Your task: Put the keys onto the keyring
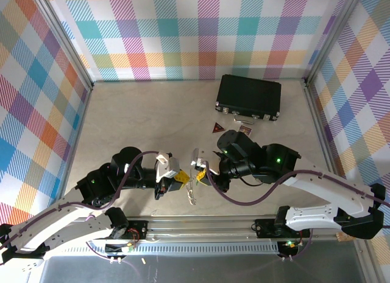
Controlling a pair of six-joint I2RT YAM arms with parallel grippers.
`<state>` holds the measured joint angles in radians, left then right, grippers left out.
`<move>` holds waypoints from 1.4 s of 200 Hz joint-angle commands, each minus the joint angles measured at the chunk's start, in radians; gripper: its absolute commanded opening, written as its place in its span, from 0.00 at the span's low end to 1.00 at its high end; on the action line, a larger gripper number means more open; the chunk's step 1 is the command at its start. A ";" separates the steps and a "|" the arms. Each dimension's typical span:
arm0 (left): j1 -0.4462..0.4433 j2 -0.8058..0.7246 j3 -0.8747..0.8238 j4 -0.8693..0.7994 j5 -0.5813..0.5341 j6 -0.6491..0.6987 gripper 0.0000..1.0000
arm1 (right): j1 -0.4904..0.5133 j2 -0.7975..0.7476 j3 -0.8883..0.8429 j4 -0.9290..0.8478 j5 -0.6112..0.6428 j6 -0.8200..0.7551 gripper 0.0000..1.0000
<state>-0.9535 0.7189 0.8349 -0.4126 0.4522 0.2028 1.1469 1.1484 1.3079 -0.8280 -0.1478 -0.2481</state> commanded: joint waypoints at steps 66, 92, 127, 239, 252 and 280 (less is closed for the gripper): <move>-0.008 -0.006 0.031 0.042 -0.011 0.011 0.00 | 0.011 -0.006 -0.007 0.023 -0.037 0.009 0.00; -0.008 -0.004 0.029 0.045 -0.008 0.010 0.00 | 0.011 -0.003 -0.010 0.027 -0.035 0.009 0.00; -0.008 -0.004 0.030 0.043 -0.004 0.010 0.00 | 0.011 -0.002 -0.013 0.035 -0.034 0.009 0.00; -0.008 -0.013 0.025 0.043 -0.031 0.009 0.00 | 0.013 -0.012 -0.016 0.028 -0.030 0.012 0.00; -0.008 -0.015 0.023 0.043 -0.039 0.009 0.00 | 0.013 -0.016 -0.016 0.023 -0.025 0.015 0.00; -0.009 -0.008 0.024 0.048 -0.038 0.010 0.00 | 0.014 -0.018 -0.018 0.020 -0.024 0.016 0.00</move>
<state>-0.9539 0.7181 0.8349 -0.4122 0.4282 0.2028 1.1526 1.1484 1.3029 -0.8055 -0.1604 -0.2447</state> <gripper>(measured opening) 0.063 0.056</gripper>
